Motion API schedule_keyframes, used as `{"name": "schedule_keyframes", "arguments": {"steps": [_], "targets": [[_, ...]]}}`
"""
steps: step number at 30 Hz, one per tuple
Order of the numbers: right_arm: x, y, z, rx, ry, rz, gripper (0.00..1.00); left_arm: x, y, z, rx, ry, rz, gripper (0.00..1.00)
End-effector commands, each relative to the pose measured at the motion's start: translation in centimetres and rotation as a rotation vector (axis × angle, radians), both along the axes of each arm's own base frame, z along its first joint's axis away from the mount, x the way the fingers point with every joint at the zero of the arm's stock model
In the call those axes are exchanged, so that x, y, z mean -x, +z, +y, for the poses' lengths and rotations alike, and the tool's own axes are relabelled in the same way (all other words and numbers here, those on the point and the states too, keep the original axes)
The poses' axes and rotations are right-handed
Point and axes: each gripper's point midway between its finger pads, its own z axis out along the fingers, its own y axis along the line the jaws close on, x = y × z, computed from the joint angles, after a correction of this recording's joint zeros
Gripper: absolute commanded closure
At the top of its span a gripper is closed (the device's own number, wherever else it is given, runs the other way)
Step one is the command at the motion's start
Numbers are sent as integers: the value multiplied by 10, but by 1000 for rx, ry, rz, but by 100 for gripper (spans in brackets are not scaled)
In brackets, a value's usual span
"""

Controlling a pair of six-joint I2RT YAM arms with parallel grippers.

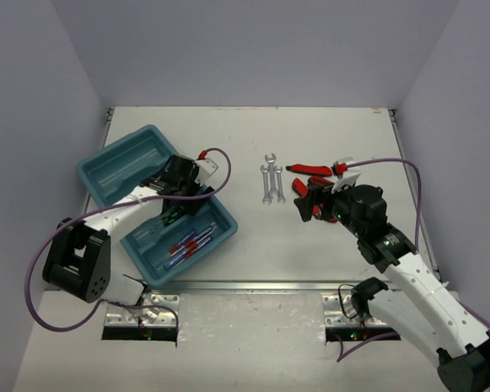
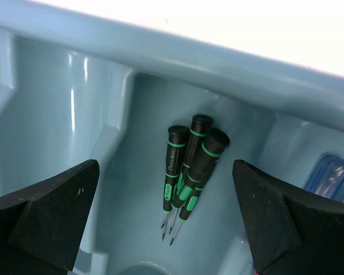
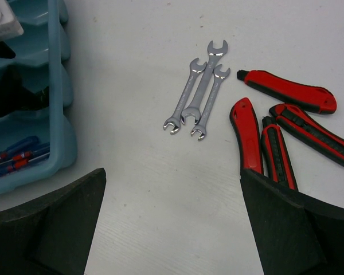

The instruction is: Sort the tools into containers

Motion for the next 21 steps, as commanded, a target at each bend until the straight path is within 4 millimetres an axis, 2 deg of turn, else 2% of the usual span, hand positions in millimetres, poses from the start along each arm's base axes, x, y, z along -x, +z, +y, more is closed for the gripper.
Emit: {"name": "schedule_keyframes", "arguments": {"steps": [1,3,4,6,8,10,12,14,18,19,21], "targets": [[-7,4,1,9,-7,-24,1,-23,90,-25,193,-9,-234,0],[-14,-5,-8,25,-76,-1,1,-23,122,-28,272,36,-312,0],[-18,-9,-14,42,-111,5,1,-23,136,-23,310,112,-356,0],[-24,-18,-17,111,-122,42,1,-18,155,1,379,363,-421,0],[-30,-43,-16,200,-107,145,1,-10,154,10,436,488,-382,0],[-35,-67,-22,321,-108,270,1,7,140,12,468,596,-258,0],[-48,-76,-24,411,-104,316,3,17,128,9,496,603,-224,0],[-53,-103,-25,476,-79,400,12,29,133,6,582,586,-266,0],[-68,-133,-25,511,-47,515,34,54,163,15,727,571,-433,0],[-69,-138,-27,518,-46,533,37,61,172,17,752,555,-472,0],[-71,-152,-28,524,-36,575,40,67,170,22,743,549,-491,0]]}}
